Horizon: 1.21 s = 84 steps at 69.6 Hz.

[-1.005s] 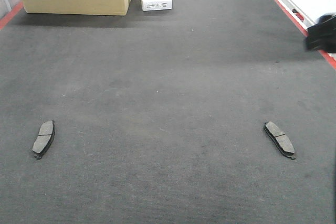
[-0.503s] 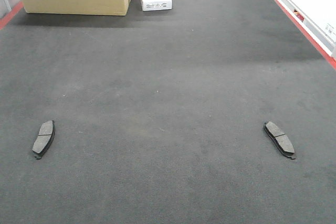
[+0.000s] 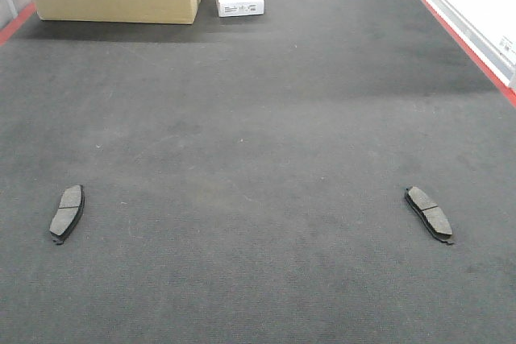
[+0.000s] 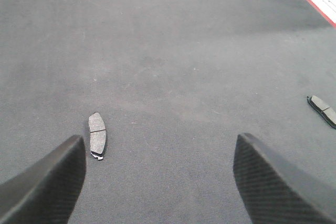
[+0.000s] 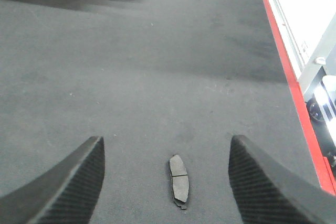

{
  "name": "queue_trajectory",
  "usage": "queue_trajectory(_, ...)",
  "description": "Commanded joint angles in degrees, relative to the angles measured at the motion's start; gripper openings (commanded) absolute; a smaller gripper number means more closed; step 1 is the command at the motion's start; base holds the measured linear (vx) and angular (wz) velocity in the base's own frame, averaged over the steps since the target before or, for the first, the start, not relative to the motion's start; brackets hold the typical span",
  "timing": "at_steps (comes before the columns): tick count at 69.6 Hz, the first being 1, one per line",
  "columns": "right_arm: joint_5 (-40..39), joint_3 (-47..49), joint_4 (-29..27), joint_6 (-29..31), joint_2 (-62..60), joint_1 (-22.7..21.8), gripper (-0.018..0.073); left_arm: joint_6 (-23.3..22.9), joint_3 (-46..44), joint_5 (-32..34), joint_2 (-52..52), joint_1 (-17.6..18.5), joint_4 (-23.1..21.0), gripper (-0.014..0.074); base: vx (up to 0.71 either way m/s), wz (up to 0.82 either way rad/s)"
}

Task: Move and align brake pads A on conveyor
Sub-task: 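Open the right gripper to release the pad and raise it, then back the base away from the conveyor with both grippers empty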

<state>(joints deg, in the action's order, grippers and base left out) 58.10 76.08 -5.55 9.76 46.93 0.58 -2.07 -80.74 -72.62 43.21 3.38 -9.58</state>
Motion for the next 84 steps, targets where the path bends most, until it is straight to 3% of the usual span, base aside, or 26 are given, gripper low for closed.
queue_trajectory(1, -3.5, 1.2, -0.3, 0.6, -0.2, -0.1, 0.0477, 0.0, -1.1, 3.9, 0.1, 0.4, -0.9, 0.0544, 0.0, 0.0)
queue_trajectory(84, -3.0, 1.2, -0.3, 0.6, -0.1, -0.1, 0.0477, 0.0, -1.1, 3.9, 0.1, 0.4, -0.9, 0.0544, -0.01, 0.0)
